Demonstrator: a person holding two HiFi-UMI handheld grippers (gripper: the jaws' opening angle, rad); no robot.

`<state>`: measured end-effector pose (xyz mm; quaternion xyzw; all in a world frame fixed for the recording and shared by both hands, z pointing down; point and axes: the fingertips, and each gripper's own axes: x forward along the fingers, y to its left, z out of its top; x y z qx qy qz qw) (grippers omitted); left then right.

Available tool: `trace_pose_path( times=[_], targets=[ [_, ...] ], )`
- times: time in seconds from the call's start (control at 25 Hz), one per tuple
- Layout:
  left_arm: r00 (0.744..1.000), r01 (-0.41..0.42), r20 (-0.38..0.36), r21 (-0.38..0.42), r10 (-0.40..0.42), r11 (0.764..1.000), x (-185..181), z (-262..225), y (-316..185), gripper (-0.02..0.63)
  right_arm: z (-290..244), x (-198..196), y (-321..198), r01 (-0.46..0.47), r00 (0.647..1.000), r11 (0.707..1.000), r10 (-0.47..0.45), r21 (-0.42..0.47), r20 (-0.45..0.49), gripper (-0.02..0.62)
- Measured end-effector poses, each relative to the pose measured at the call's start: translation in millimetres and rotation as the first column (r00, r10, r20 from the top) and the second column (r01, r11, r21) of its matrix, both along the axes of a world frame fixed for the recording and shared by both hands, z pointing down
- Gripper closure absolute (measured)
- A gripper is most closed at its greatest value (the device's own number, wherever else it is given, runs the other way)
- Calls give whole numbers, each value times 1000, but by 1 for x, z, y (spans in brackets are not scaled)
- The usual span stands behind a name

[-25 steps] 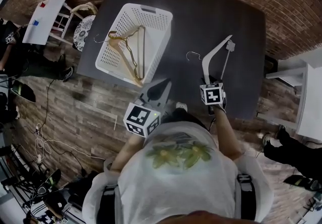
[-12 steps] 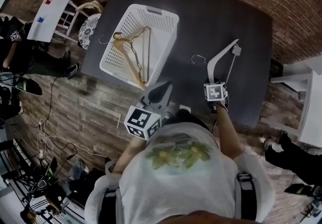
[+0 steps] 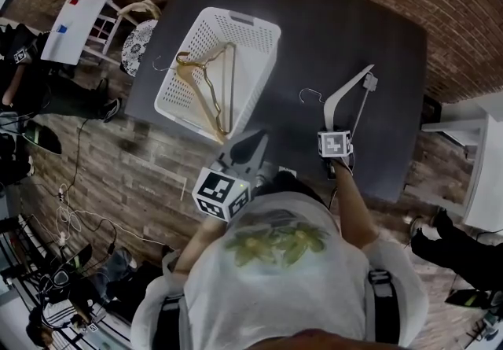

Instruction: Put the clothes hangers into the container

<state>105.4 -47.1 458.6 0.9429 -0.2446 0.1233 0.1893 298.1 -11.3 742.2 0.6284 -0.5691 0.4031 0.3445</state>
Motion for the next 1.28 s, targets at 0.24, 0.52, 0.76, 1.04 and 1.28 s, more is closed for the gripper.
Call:
trace_pose_path(
  times=[0.24, 0.52, 0.76, 1.04, 1.28],
  targets=[
    [1000, -6, -8, 3, 6, 1000, 0, -1, -1, 577, -9, 1, 0, -3, 1000, 1000, 2, 26, 26, 439],
    [1000, -22, -20, 8, 22, 1000, 0, -5, 2, 577, 0, 5, 2, -45, 997, 999, 44, 13, 55, 462],
    [1000, -22, -21, 11, 22, 1000, -9, -7, 6, 577, -5, 4, 4, -79, 994, 997, 77, 23, 78, 469],
    [1000, -6, -21, 8, 6, 1000, -23, -6, 6, 577, -41, -12, -3, -163, 966, 976, 128, 142, 227, 469],
    [999, -7, -31, 13, 7, 1000, -29, -7, 9, 577, -75, -23, -10, -230, 925, 944, 138, 235, 353, 471]
  ],
)
